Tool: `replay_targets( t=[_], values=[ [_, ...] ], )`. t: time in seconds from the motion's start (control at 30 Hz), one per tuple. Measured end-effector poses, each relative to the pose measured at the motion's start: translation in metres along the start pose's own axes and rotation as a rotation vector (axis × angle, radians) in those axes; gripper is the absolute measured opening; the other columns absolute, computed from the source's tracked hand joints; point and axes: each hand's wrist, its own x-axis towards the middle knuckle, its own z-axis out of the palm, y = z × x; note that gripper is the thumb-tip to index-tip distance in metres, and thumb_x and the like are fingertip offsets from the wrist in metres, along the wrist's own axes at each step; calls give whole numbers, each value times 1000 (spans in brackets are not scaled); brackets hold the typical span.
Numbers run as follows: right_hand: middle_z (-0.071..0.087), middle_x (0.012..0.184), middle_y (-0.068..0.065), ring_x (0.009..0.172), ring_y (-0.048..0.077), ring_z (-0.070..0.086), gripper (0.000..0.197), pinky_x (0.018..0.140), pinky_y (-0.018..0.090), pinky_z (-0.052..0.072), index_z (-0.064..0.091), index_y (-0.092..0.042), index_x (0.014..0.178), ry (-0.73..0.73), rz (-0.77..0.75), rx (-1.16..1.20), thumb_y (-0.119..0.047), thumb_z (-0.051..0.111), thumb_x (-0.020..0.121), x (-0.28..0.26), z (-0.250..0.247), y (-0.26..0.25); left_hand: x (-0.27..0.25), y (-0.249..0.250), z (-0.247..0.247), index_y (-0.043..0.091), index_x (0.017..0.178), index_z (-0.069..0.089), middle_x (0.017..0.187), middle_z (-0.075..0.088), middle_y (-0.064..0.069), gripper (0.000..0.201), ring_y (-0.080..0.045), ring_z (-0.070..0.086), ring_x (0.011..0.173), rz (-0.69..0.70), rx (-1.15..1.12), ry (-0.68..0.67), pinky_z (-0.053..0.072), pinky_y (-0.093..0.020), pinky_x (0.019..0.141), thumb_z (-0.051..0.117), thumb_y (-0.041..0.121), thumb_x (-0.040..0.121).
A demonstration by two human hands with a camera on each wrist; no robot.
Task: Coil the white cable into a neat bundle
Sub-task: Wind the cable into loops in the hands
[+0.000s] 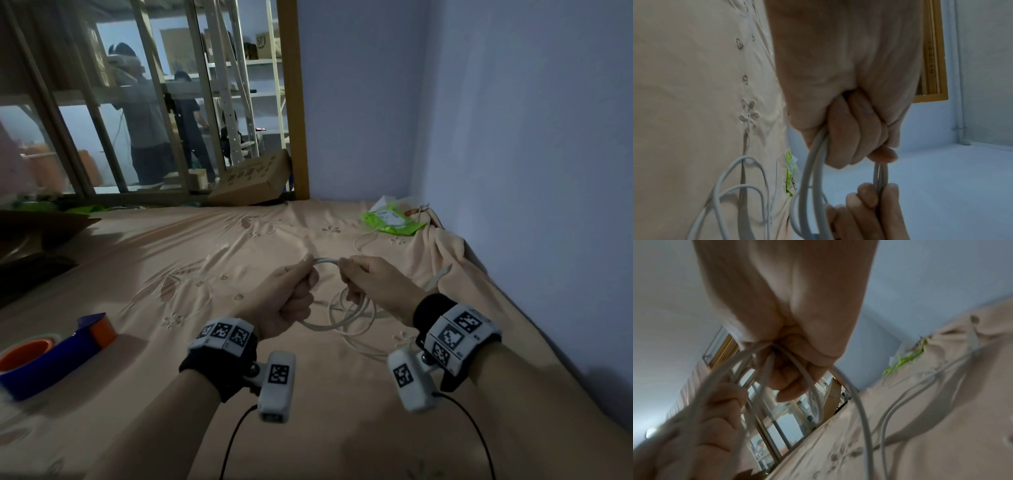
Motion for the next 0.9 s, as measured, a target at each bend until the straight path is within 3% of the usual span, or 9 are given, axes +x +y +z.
replay_targets(
  t=[0.1, 0.2, 0.33, 0.4, 0.47, 0.53, 0.63, 0.77, 0.9],
  values=[
    [35, 50, -6, 43, 11, 41, 36, 59, 30, 47, 50, -8, 77, 70, 78, 234, -31, 45, 104, 2, 7, -1, 0, -6, 2, 13, 69, 53, 45, 19, 7, 40, -6, 16, 33, 22, -34, 9, 15, -17, 35, 47, 45, 92],
    [27, 52, -5, 41, 9, 25, 36, 45, 25, 30, 47, -10, 76, 143, 125, 324, -33, 45, 103, 5, 11, -2, 1, -10, 7, 11, 72, 52, 46, 19, 6, 41, -8, 20, 36, 29, -1, 10, 19, -22, 39, 46, 45, 94],
    [30, 49, -2, 37, 11, 26, 38, 41, 25, 24, 47, -11, 72, 213, 65, 123, -36, 50, 101, 11, 10, 2, 8, -13, 9, 6, 80, 55, 49, 25, 1, 39, -14, 32, 47, 36, 73, 36, 43, -27, 56, 42, 37, 101],
    [33, 48, -4, 38, 10, 30, 37, 42, 26, 26, 51, -10, 72, 181, -3, -85, -35, 52, 100, 12, 8, 1, 10, -11, 8, 4, 90, 54, 55, 24, 0, 32, -15, 30, 49, 33, 159, 39, 47, -29, 59, 43, 32, 102],
    [35, 45, -11, 37, 4, 32, 36, 42, 21, 28, 53, -10, 72, 122, -49, -231, -31, 52, 100, 12, 7, -4, 10, -7, 10, 6, 92, 52, 60, 21, -1, 30, -13, 22, 48, 7, 218, 26, 36, -25, 47, 43, 33, 103],
    [35, 44, -10, 37, 4, 33, 36, 41, 19, 27, 52, -10, 72, 99, -46, -222, -30, 52, 101, 12, 6, -8, 9, -4, 14, 10, 85, 50, 60, 19, 1, 34, -11, 17, 46, -6, 222, 27, 20, -23, 42, 41, 37, 103],
    [31, 46, -3, 38, 10, 29, 36, 39, 23, 27, 50, -9, 71, 124, 32, 62, -31, 54, 100, 13, 9, -10, 10, -3, 22, 15, 76, 46, 58, 19, 3, 37, -9, 15, 42, 48, 137, 77, 14, -21, 38, 42, 40, 102],
    [28, 53, -5, 42, 9, 25, 33, 42, 24, 27, 48, -15, 71, 223, 137, 531, -32, 63, 95, 8, 16, -13, 12, -7, 27, 17, 71, 45, 55, 18, 4, 39, -8, 14, 40, 164, -107, 163, 9, -23, 40, 40, 38, 103],
    [25, 47, -8, 36, 5, 20, 32, 43, 22, 21, 50, -15, 72, 252, 207, 800, -33, 58, 98, 3, 19, -12, 15, -8, 31, 16, 69, 46, 52, 17, 6, 40, -6, 14, 37, 256, -263, 217, 10, -21, 36, 40, 38, 102]
  ],
)
